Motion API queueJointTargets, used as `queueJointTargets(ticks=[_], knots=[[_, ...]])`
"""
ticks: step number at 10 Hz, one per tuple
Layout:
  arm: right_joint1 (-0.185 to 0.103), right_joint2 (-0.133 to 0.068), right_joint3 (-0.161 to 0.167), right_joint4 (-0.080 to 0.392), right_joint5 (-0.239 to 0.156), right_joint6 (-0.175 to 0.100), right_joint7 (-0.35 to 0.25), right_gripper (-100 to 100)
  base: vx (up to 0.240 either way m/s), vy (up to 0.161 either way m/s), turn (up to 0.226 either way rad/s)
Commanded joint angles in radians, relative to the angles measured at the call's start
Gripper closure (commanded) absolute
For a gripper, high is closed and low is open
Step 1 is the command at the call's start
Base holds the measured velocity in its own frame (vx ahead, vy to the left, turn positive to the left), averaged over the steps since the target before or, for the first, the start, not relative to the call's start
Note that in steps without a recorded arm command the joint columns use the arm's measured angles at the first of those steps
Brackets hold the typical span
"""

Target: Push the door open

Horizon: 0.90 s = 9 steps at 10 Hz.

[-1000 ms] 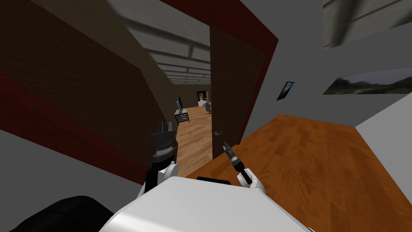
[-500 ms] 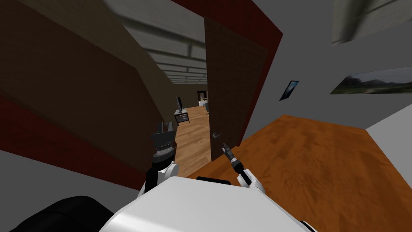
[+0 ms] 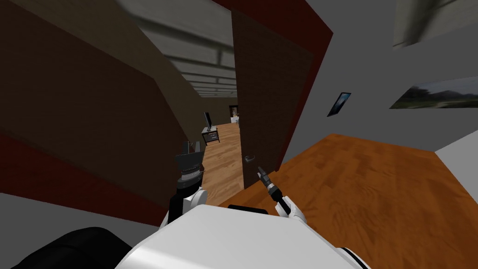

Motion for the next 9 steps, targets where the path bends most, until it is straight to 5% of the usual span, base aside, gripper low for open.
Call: queueJointTargets(ticks=[1,8,9], knots=[[-0.002,0.006,-0.002,0.003,-0.004,0.003,0.008,-100,0.095,0.015,0.039],[-0.009,0.029,-0.01,0.016,-0.021,0.016,0.039,-100,0.188,0.079,0.035],[-0.009,0.029,-0.01,0.016,-0.021,0.016,0.039,100,-0.012,-0.003,-0.006]])
